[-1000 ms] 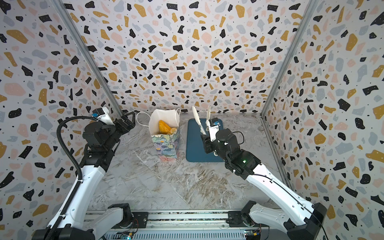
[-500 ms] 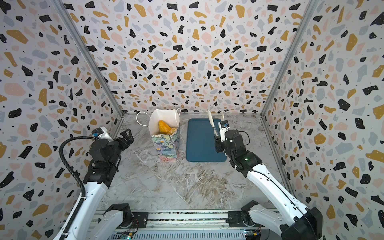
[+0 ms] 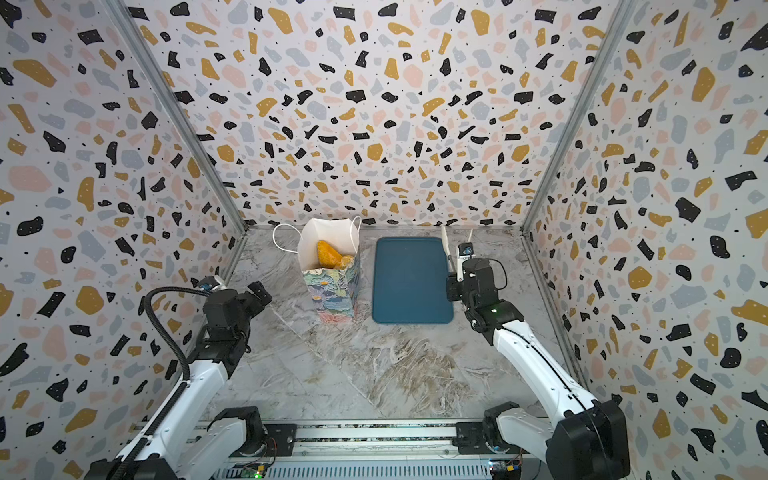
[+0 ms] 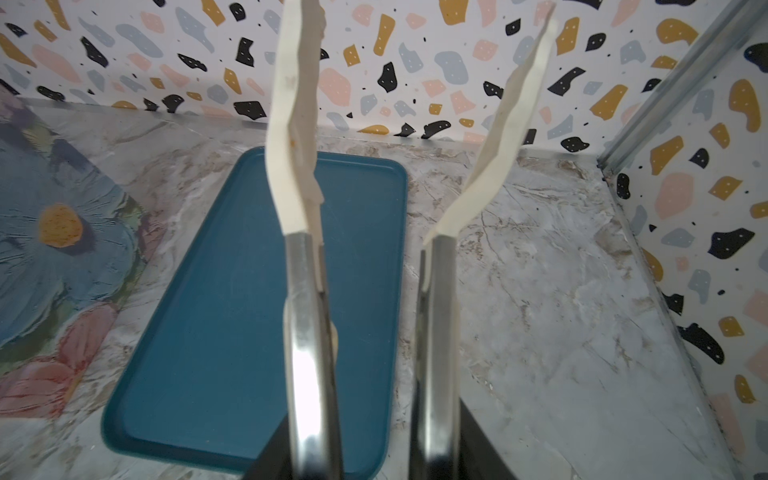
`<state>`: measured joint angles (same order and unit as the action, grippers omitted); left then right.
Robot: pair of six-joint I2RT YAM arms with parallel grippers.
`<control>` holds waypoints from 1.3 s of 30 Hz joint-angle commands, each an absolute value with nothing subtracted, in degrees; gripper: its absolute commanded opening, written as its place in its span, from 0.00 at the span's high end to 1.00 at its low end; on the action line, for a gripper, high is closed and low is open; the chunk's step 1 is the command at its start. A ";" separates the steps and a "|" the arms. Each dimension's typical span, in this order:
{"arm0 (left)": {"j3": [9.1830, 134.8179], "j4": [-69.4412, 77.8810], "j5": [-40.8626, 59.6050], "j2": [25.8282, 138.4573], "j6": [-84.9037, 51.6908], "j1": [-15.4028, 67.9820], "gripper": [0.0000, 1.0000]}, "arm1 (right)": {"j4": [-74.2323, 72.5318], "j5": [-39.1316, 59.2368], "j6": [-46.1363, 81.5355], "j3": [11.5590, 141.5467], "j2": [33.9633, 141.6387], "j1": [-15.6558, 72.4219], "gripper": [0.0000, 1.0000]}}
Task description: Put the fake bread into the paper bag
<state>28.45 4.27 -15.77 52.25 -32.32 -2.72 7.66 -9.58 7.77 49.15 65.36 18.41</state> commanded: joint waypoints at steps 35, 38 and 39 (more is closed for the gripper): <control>22.55 10.67 -23.85 49.46 -32.80 -2.37 0.00 | -4.29 -6.45 4.48 50.19 90.64 2.37 0.57; 21.69 11.48 -24.45 49.35 -32.81 -2.39 0.00 | -4.31 -6.74 4.10 50.90 92.36 2.02 0.57; 21.47 11.84 -24.56 49.44 -32.66 -2.37 0.00 | -4.22 -6.83 4.05 51.10 93.06 1.98 0.57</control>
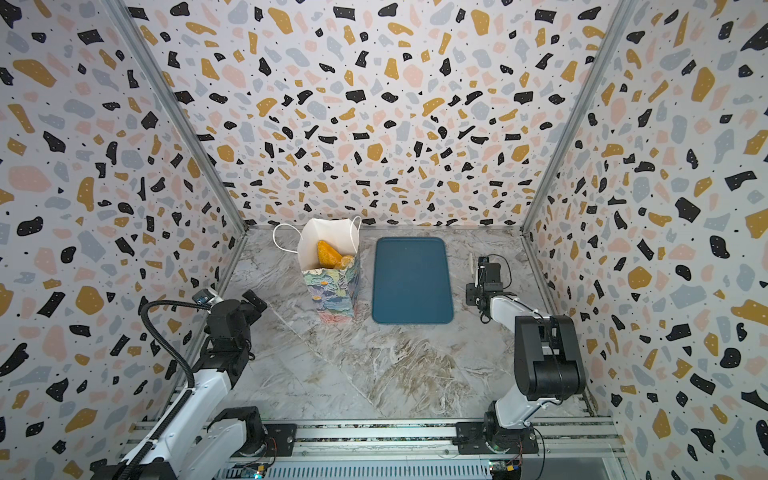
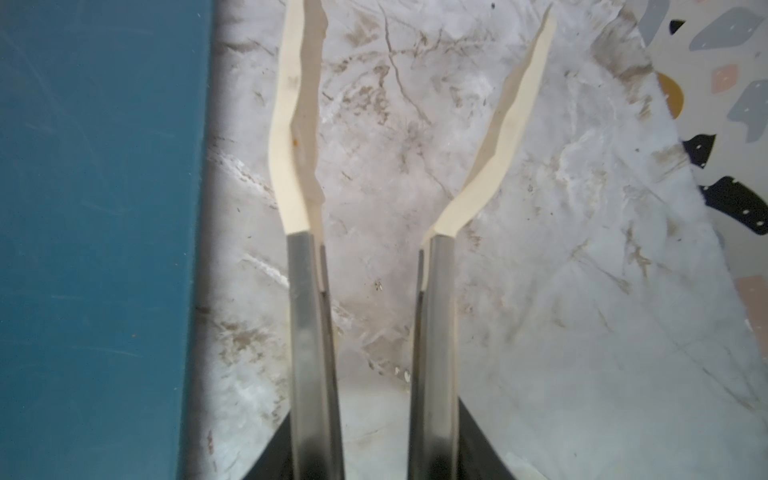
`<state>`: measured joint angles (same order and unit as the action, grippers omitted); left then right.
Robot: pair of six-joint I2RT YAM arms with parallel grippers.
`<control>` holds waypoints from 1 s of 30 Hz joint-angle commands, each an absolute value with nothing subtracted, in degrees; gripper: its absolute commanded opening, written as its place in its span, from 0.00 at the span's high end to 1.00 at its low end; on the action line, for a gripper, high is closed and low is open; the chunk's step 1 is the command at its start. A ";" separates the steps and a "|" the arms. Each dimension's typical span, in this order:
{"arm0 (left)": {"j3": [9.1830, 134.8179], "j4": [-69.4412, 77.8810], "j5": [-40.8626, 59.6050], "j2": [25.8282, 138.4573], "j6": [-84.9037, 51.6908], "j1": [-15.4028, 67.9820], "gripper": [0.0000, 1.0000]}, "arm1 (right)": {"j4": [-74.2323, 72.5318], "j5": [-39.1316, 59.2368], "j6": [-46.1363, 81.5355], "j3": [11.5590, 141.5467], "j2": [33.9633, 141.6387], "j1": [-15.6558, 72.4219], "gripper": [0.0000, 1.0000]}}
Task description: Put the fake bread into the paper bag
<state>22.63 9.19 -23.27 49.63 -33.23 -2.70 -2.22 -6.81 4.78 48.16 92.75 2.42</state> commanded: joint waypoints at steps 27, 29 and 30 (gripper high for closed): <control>18.89 25.09 -31.14 54.39 -24.50 -2.36 0.00 | -2.68 -3.73 5.89 49.81 94.43 0.29 0.01; 18.82 26.62 -30.22 55.90 -23.38 -2.44 0.00 | -2.64 -4.10 6.15 48.76 92.73 0.06 0.01; 18.81 27.17 -29.69 56.48 -22.77 -2.43 0.00 | -2.74 -4.35 6.28 48.42 92.04 0.03 0.01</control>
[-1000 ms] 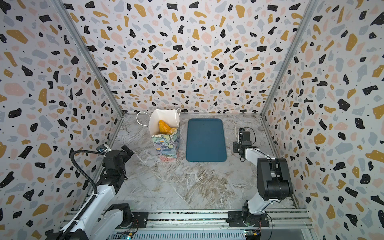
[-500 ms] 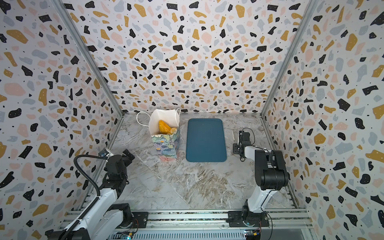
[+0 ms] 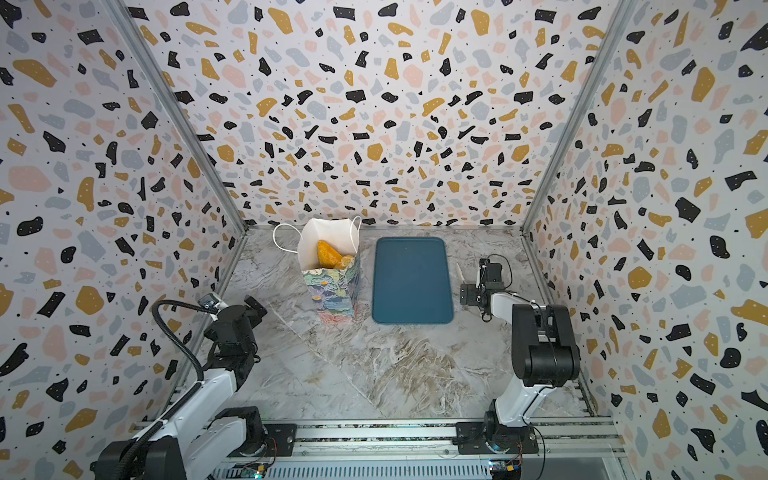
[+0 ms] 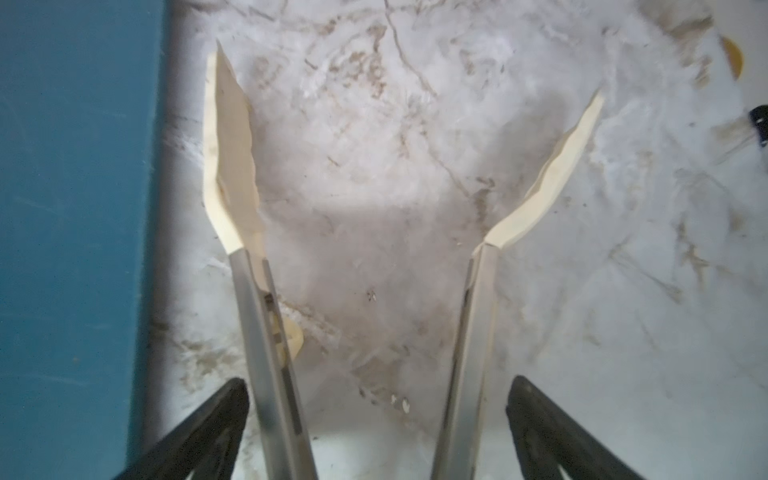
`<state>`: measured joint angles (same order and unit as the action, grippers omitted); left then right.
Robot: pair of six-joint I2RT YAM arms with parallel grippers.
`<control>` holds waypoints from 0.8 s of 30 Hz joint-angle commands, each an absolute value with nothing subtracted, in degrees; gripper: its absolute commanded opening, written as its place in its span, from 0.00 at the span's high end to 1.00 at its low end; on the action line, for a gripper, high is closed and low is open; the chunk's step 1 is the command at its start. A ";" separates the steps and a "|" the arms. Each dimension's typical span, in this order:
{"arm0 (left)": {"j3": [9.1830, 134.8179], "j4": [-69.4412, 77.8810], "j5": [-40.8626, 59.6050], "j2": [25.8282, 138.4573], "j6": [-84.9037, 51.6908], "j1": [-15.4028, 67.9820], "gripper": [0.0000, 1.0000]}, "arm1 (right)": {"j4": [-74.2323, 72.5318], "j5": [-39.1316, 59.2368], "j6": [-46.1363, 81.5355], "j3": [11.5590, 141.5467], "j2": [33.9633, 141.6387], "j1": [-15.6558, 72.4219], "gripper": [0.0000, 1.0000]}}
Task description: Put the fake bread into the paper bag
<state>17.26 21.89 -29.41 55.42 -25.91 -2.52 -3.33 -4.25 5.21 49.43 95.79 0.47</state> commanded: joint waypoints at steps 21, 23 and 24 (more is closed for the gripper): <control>13.49 53.77 -20.74 72.83 -13.27 -2.55 0.00 | -26.48 -6.97 9.48 26.32 67.70 0.00 0.01; 14.03 53.27 -19.21 73.14 -11.87 -2.55 0.00 | -29.25 -8.39 9.99 24.62 67.26 0.00 0.01; 13.76 54.57 -18.74 73.47 -11.49 -2.55 0.00 | -30.39 -9.15 10.20 23.96 67.21 -0.01 0.01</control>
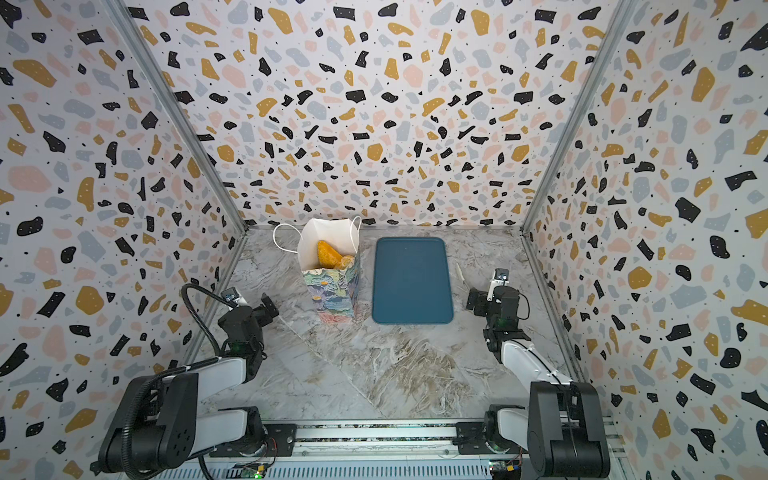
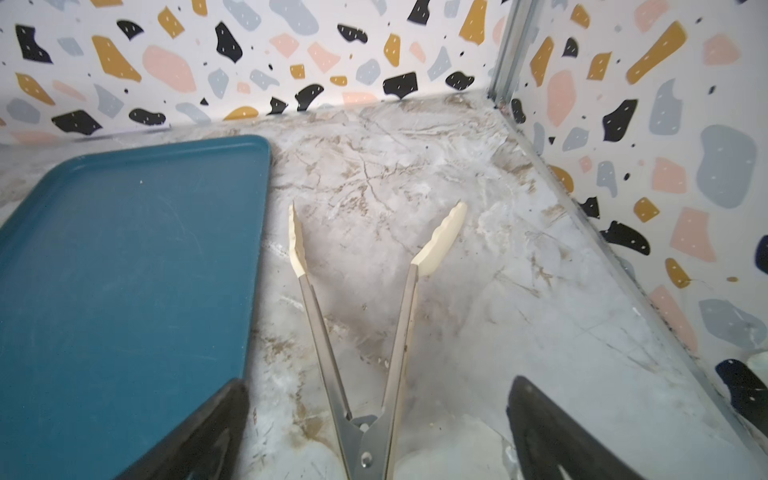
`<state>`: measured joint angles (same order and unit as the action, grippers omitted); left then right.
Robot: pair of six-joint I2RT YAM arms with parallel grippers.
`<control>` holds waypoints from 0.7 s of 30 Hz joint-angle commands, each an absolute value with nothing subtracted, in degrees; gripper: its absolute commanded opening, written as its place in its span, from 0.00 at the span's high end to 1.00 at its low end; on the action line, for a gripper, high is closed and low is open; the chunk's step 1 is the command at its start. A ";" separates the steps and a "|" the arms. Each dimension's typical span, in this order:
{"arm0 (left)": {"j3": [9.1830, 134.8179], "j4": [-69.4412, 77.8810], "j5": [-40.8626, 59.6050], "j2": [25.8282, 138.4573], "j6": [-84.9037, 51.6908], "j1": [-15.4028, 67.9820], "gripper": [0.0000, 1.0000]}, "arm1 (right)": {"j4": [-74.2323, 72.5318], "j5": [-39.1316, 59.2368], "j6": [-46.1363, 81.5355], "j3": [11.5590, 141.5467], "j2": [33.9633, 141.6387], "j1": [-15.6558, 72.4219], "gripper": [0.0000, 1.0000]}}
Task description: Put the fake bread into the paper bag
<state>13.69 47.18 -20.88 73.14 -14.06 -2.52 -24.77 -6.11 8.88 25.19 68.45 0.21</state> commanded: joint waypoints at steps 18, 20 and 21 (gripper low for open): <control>11.99 59.71 -20.71 74.99 -9.57 -1.05 0.00 | -69.60 -13.97 8.65 3.55 67.00 0.00 0.01; 10.46 61.80 -20.44 74.29 -9.33 -0.96 0.00 | -71.43 -14.16 9.03 2.95 68.44 0.00 0.01; 9.84 62.75 -20.33 74.09 -9.11 -0.92 0.00 | -71.01 -13.78 9.10 3.15 69.11 0.00 0.01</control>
